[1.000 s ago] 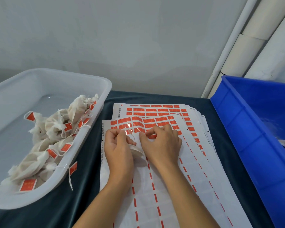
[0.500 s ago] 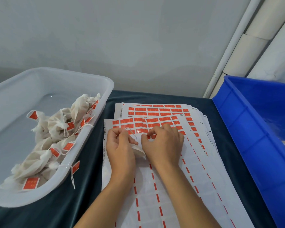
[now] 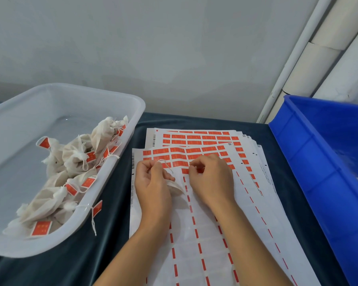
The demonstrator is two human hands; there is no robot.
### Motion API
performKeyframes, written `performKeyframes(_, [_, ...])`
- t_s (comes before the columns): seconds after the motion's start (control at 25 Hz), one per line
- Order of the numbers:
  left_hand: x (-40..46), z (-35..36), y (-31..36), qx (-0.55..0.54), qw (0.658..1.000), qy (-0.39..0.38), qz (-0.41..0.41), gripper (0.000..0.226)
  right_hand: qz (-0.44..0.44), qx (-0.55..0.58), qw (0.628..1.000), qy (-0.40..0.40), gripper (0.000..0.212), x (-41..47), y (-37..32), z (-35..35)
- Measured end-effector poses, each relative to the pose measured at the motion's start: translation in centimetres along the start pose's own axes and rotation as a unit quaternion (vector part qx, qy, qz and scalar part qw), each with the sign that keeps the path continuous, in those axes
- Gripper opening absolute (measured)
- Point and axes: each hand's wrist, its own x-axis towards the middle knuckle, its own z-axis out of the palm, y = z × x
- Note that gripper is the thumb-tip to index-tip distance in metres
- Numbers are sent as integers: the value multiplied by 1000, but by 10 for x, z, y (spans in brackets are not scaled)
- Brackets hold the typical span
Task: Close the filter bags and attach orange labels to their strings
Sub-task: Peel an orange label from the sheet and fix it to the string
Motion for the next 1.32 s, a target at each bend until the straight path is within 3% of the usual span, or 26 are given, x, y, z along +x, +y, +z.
performKeyframes(0.6, [-4,0,3,3,1000,-5,9,17,13,-91,993,68,51,-17,-11,14])
performKeyframes(1.32, [-5,1,1,-15,1000,-11,1,17,1,-120,991,53,32,-20,-25,8])
